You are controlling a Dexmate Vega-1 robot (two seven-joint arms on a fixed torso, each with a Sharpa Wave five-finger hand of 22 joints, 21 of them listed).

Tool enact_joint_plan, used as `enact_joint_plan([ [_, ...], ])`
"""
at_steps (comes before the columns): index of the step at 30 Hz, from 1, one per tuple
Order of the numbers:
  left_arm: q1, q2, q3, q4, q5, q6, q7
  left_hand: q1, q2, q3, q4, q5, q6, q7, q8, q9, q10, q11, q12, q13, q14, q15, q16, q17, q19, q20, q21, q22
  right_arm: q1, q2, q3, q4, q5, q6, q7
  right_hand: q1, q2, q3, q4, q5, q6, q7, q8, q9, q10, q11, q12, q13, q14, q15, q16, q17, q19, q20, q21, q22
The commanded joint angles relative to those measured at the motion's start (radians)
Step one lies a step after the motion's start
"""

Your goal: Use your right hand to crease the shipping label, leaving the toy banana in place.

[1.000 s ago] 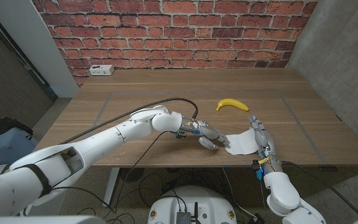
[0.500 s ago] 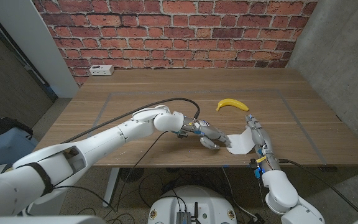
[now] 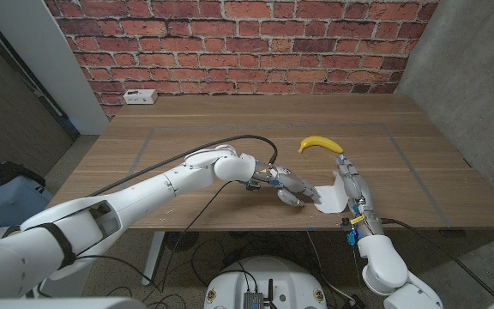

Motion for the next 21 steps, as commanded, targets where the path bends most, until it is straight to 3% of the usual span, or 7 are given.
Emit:
enact_joint_plan([
  [1,-0.006,-0.003,0.003,0.006,-0.005,-0.001,0.0,0.007,0.002,0.003,0.007,-0.001,-0.009,-0.001,-0.004,0.002,-0.005,-0.001,-0.001,0.003,-0.006,-0.04,0.002,0.003,0.01,-0.002,0.007,0.002,-0.055,0.039,0.004,-0.062,-0.001,-0.09,-0.094,-0.019,-0.016,0.011,0.005,-0.001,0.065,0.043,0.015,0.004,0.072,0.04,0.017,0.003,0.074,0.043,0.014,0.001,0.082,0.035,0.013,0.002],
  [2,-0.008,-0.004,0.004,0.009,-0.007,-0.004,-0.001,0.007,0.002,0.003,0.007,-0.001,-0.009,0.0,-0.004,0.002,-0.006,-0.001,-0.001,0.003,-0.006,-0.04,0.002,0.003,0.01,-0.002,0.006,0.002,-0.06,0.042,0.005,-0.067,-0.006,-0.1,-0.106,-0.024,-0.017,0.012,0.007,0.0,0.096,0.055,0.022,0.005,0.098,0.056,0.022,0.003,0.091,0.057,0.013,0.001,0.098,0.045,0.012,0.002],
  [5,-0.011,-0.007,0.006,0.015,-0.007,-0.009,0.001,0.008,0.002,0.003,0.008,-0.001,-0.011,0.0,-0.003,0.002,-0.006,-0.002,0.0,0.003,-0.006,-0.041,0.002,0.003,0.009,-0.003,0.006,0.002,-0.073,0.048,0.007,-0.093,-0.03,-0.149,-0.151,-0.029,-0.019,0.014,0.009,0.0,0.133,0.075,0.029,0.005,0.124,0.059,0.026,0.003,0.112,0.065,0.013,0.001,0.108,0.05,0.009,0.002],
  [16,-0.016,-0.009,0.008,0.027,-0.009,-0.019,0.006,0.01,0.002,0.001,0.01,-0.002,-0.018,0.002,-0.003,0.002,-0.009,-0.002,0.0,0.003,-0.008,-0.04,0.003,0.003,0.008,-0.003,0.005,0.002,-0.098,0.077,0.008,-0.161,-0.138,-0.297,-0.302,-0.039,-0.021,0.016,0.013,0.0,0.167,0.047,0.03,0.005,0.158,0.056,0.029,0.003,0.143,0.067,0.014,0.003,0.117,0.061,0.001,0.002],
  [18,-0.017,-0.009,0.008,0.03,-0.01,-0.021,0.008,0.01,0.002,0.001,0.01,-0.002,-0.019,0.002,-0.002,0.002,-0.009,-0.002,0.0,0.003,-0.008,-0.04,0.002,0.003,0.008,-0.003,0.005,0.002,-0.097,0.097,0.002,-0.164,-0.166,-0.314,-0.343,-0.05,-0.02,0.019,0.018,0.0,0.219,0.056,0.039,0.006,0.204,0.059,0.038,0.004,0.2,0.063,0.028,0.005,0.147,0.081,0.003,0.003],
  [19,-0.017,-0.009,0.008,0.03,-0.008,-0.022,0.011,0.01,0.002,0.001,0.01,-0.002,-0.019,0.002,-0.002,0.002,-0.01,-0.001,0.0,0.003,-0.009,-0.04,0.002,0.003,0.008,-0.003,0.005,0.003,-0.096,0.108,-0.003,-0.162,-0.181,-0.315,-0.363,-0.057,-0.021,0.023,0.021,0.0,0.259,0.06,0.042,0.007,0.266,0.069,0.053,0.007,0.264,0.071,0.042,0.007,0.19,0.097,0.01,0.004],
  [21,-0.018,-0.01,0.008,0.033,-0.009,-0.025,0.011,0.01,0.002,0.001,0.01,-0.002,-0.021,0.001,-0.003,0.002,-0.01,-0.002,0.0,0.003,-0.008,-0.04,0.003,0.003,0.008,-0.003,0.005,0.003,-0.093,0.13,-0.009,-0.151,-0.198,-0.299,-0.393,-0.069,-0.022,0.029,0.026,0.0,0.329,0.095,0.052,0.01,0.334,0.081,0.072,0.012,0.337,0.074,0.056,0.012,0.241,0.104,0.018,0.006],
])
